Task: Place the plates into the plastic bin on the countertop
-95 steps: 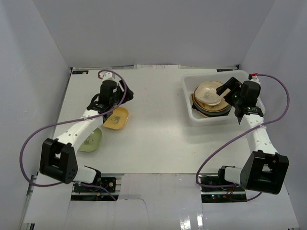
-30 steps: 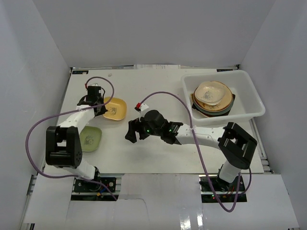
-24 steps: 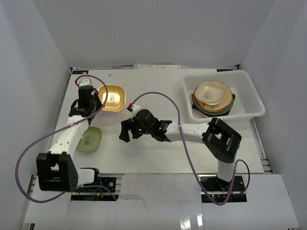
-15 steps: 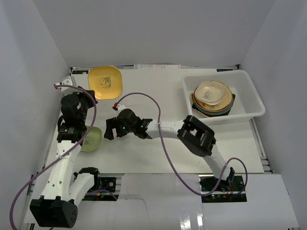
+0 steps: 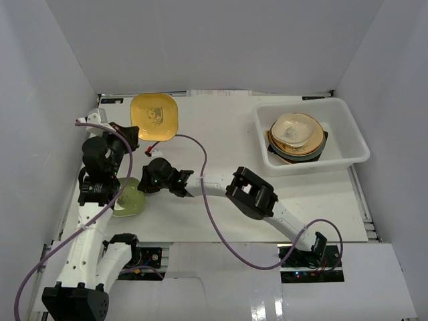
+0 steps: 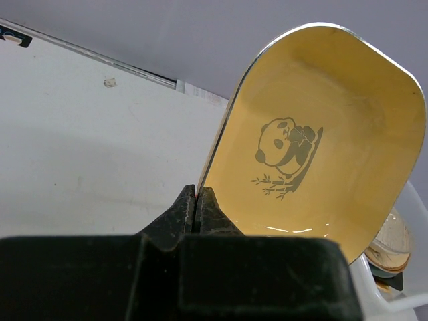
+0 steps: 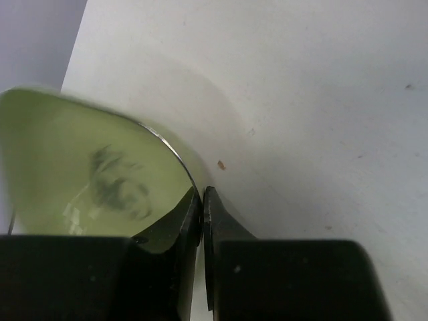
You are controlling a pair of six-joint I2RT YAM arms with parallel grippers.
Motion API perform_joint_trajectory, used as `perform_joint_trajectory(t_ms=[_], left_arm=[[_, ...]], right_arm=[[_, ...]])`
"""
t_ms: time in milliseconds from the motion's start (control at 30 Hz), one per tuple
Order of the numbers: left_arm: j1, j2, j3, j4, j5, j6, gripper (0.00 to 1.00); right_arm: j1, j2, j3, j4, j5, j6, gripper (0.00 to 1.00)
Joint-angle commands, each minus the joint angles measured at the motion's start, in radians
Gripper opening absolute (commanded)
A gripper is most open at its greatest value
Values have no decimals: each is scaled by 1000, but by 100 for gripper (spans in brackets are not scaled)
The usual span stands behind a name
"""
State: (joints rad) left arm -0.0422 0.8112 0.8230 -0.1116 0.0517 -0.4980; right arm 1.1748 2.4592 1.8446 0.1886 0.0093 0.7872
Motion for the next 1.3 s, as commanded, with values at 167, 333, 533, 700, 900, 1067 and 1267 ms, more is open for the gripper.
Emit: perform_joint_trajectory(t_ms=[167,333,533,700,900,1067,1267], left_arm=[[4,25,99,33,231,-65,0],[-15,78,148,104,389,-200,0],[-243,184,180,151,269,-177,0],[-494,406,299,153,130,-111,0],[-611,668,505,112,67,-68,0],[-660,842,677,23,27,-37,0],[-686,1040,893,-54,4,-36,0]], right_arm=[[-92,-411,-352,130,230,-123,8],[-355,-849,-640,97,288,-264,8],[-806,-1121,-737,-187,284,-433,8],[-1143,-1145,-751,-331,137,-460,8],[-1235,-1068,-711,-386,130,-477,8],[-1267,-1000,-674,-393,74,-448,18],[-1302,-1049,-663,-379,27,-396,59]])
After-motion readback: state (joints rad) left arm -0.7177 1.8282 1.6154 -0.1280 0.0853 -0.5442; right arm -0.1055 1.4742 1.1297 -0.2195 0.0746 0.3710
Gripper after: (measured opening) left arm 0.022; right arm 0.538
